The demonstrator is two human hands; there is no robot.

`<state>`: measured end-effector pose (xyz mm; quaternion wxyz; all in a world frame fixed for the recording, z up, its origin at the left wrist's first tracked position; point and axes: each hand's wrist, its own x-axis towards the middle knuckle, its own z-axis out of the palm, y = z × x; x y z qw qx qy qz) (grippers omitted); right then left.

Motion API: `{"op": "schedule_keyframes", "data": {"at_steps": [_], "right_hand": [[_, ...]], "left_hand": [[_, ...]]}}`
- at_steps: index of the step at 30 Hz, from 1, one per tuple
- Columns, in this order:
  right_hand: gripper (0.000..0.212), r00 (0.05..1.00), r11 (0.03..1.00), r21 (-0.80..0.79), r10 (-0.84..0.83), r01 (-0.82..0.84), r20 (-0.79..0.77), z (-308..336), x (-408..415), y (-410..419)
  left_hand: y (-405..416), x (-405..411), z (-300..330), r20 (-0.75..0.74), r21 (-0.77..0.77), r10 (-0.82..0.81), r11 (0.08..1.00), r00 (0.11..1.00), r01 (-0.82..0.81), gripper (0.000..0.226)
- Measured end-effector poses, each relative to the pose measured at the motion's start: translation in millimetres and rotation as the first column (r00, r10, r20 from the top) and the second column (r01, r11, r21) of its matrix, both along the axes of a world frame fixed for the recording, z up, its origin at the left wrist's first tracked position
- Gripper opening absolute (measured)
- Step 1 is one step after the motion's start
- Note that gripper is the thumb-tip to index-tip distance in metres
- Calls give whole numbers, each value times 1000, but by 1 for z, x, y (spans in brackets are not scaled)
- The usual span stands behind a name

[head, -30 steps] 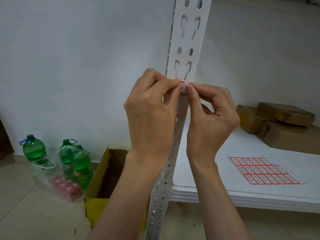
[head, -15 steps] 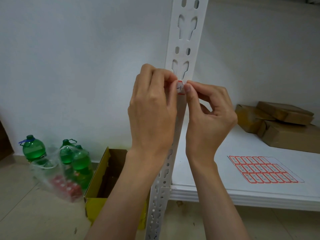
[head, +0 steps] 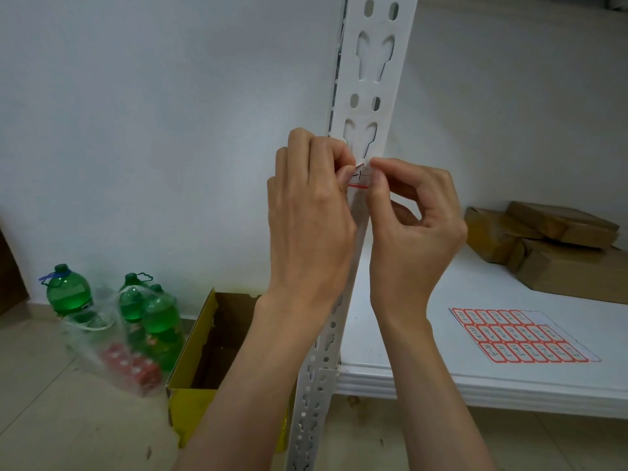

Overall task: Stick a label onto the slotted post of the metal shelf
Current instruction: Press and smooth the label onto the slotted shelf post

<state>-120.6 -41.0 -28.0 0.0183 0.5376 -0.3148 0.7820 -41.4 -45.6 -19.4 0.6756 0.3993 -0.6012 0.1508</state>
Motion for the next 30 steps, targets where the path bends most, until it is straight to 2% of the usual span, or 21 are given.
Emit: {"op": "schedule_keyframes", "data": {"at_steps": [6, 13, 18, 22, 25, 30], "right_hand": [[13, 996, 1000, 2, 9, -9, -88, 0, -2, -1], [6, 995, 1000, -13, 7, -9, -101, 2, -3, -1], [7, 992, 999, -19, -52, 50, -118, 1, -1, -3], [12, 997, 997, 5, 71, -72, 41, 2, -4, -4], [16, 985, 990, 41, 130, -135, 118, 6, -4, 2], [20, 967, 980, 96, 155, -177, 202, 4, -7, 2]], "left_hand": [[2, 3, 3, 33, 20, 74, 997, 997, -75, 10], [4, 2, 2, 38, 14, 28, 999, 999, -29, 14], [7, -1, 0, 38, -1, -23, 1000, 999, 23, 12], [8, 0, -1, -66, -49, -132, 990, 989, 129, 6], [8, 6, 0, -151, -86, -181, 982, 972, 169, 11], [17, 6, 4, -154, -99, -208, 976, 966, 195, 13]]}}
